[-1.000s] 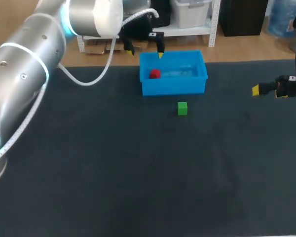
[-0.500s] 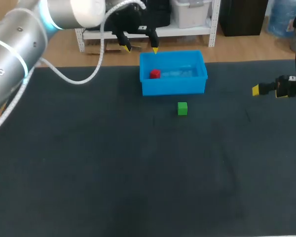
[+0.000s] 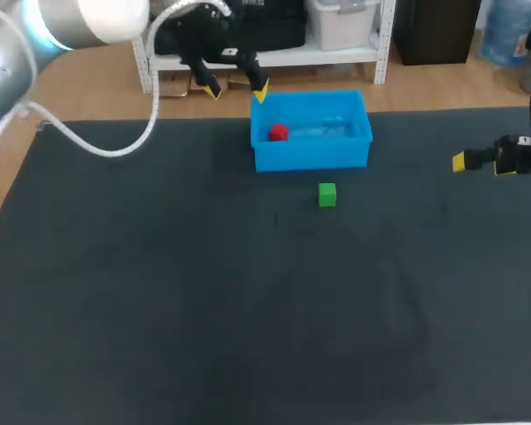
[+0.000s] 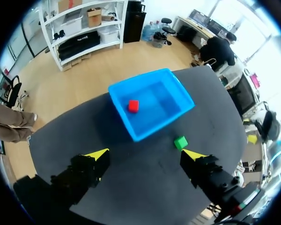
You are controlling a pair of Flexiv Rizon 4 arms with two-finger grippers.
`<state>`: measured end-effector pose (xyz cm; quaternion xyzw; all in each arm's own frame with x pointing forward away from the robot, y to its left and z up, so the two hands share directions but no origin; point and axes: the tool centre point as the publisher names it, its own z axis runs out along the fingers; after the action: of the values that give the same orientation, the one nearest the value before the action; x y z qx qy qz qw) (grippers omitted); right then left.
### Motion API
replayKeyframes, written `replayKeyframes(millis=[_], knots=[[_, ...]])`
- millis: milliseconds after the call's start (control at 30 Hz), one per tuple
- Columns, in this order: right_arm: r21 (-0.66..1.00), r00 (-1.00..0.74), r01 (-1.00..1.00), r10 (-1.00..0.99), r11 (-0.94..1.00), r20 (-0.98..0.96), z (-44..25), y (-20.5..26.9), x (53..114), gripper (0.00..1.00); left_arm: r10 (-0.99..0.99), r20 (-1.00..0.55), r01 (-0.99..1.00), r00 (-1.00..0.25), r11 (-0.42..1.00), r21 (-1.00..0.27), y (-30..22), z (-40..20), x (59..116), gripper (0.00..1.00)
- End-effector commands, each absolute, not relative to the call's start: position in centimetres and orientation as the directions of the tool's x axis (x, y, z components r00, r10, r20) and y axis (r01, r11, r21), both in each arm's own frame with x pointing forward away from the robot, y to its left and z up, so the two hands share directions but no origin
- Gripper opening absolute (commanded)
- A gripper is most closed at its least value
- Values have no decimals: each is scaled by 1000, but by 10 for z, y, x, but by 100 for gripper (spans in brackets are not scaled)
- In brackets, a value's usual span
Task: Use the left arm to pick the red cube and place it into the blue plastic box first, then use the right arm to grasp the green cube and put it into the same blue plastic box after the first action is fully finished.
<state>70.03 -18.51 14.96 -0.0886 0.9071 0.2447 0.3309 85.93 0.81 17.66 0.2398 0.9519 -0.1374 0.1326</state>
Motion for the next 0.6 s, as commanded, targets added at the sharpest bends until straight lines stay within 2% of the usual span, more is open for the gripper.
replayKeyframes(millis=[33, 600], knots=[[384, -765, -322, 1, 865, -643, 150, -185, 700, 100, 375, -463, 508, -803, 837, -204, 27, 175, 828, 100], [384, -765, -322, 1, 865, -643, 150, -185, 700, 100, 399, -549, 612, -735, 738, -283, 50, 178, 794, 100]])
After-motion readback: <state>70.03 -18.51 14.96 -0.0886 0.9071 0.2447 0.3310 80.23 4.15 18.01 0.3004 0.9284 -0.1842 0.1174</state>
